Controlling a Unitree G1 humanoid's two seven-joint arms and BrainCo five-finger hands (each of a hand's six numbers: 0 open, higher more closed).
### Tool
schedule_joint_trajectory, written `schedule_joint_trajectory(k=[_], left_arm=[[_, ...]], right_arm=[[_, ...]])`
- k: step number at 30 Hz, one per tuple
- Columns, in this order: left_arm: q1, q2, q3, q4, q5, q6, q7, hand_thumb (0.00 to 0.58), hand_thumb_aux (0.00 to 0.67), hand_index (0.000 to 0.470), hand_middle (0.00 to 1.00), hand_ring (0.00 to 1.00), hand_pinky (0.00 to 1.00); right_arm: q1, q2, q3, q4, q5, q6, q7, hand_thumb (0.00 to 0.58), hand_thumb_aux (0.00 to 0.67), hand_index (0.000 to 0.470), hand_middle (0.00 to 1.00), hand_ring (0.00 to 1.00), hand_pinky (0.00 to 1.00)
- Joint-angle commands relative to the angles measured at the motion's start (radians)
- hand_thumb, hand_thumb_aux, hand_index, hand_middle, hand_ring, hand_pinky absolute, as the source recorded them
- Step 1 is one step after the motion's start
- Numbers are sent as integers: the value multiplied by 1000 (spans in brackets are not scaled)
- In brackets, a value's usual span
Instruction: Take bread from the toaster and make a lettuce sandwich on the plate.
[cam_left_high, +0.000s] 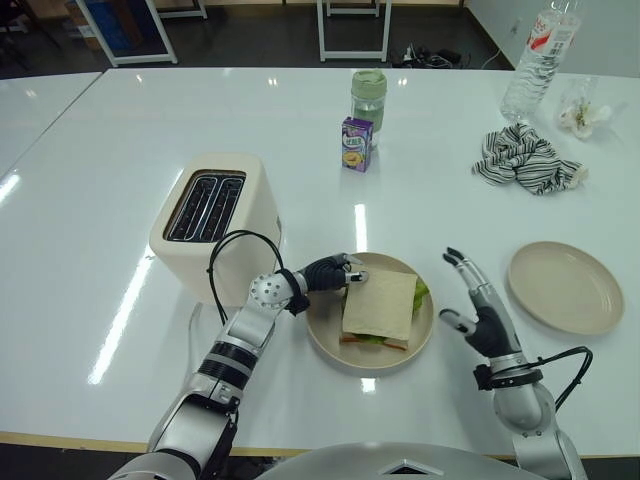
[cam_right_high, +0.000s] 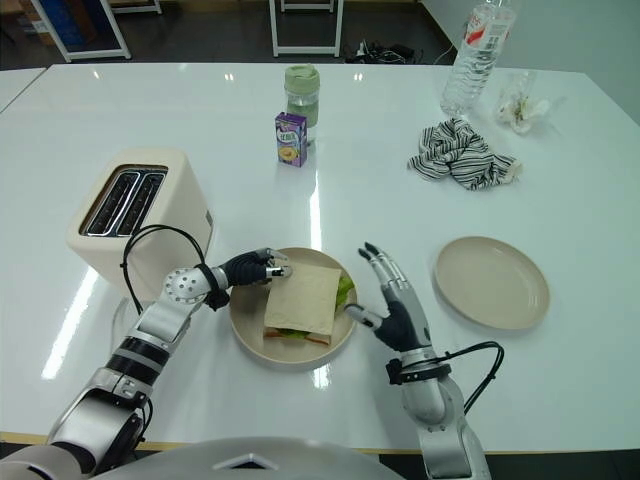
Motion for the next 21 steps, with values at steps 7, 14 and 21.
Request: schedule_joint_trajectory(k=[7, 14, 21], left_arm=[[-4, 6, 0, 36, 26, 6, 7, 580, 670, 470, 1000, 1000, 1000], [-4, 4, -3, 40, 29, 5, 10, 580, 670, 470, 1000, 1000, 1000], [0, 1, -7, 36, 32, 10, 13, 580, 670, 470, 1000, 1000, 1000]], right_arm=[[-16, -113, 125, -12, -510, 25, -93, 0, 0, 0, 0, 0, 0], [-54, -124, 202, 38, -594, 93, -76, 0, 0, 0, 0, 0, 0], [-146, -123, 320, 105, -656, 118, -63, 0, 0, 0, 0, 0, 0]])
